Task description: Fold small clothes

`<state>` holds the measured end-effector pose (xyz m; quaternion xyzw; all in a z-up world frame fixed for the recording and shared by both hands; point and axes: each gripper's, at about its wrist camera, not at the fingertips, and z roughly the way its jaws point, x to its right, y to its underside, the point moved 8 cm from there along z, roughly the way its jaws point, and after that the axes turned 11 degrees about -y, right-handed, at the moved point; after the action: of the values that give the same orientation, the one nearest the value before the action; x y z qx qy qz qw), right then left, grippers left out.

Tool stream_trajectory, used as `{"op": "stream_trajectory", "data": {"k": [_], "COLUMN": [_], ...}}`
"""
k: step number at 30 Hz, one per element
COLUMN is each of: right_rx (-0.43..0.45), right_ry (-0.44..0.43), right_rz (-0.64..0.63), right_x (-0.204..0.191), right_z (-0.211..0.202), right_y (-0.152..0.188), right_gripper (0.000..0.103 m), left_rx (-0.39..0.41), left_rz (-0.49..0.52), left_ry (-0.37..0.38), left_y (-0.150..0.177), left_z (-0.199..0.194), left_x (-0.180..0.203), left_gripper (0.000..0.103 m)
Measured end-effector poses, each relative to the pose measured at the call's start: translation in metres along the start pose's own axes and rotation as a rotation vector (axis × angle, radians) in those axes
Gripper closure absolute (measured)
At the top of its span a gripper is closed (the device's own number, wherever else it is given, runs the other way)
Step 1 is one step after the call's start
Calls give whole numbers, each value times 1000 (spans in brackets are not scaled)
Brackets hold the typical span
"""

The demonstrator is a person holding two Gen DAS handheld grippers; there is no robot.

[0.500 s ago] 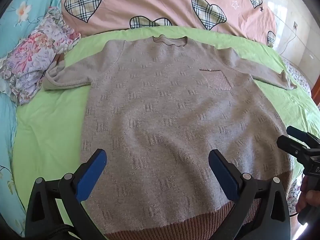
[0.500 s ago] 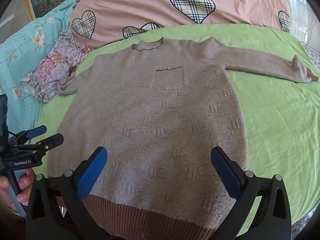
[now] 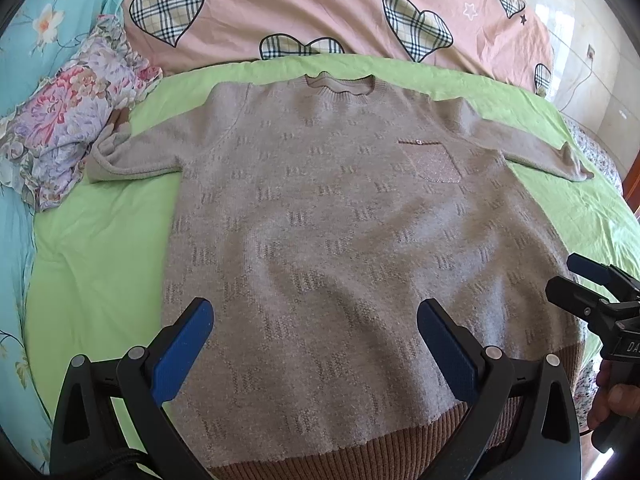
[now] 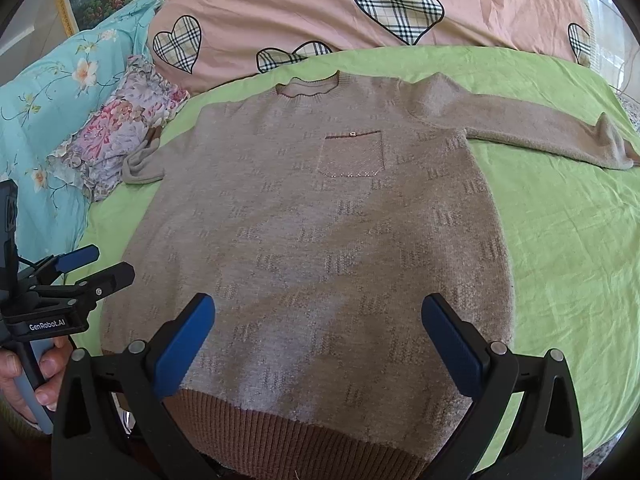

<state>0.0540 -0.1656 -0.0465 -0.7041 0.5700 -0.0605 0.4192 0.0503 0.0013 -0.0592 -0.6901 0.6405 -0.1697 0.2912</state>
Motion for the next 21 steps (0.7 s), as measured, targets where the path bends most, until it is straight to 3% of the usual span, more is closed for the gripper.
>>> {"op": "stream_trajectory", "data": {"k": [14,21], "right_rx": [-5,-6], "right_ry": [-13,-22], "right_rz": [-6,-2], "right_x": [-5,-7], "right_z": [2,2], "right_y": [0,1], "right_gripper": [0,0], "left_rx": [-23,-41], "left_rz": [-32,-7], "left_ry": [31,2], "left_y": [0,2], "left_z": [3,5], "left_x": [0,0], "left_gripper": [1,1]}}
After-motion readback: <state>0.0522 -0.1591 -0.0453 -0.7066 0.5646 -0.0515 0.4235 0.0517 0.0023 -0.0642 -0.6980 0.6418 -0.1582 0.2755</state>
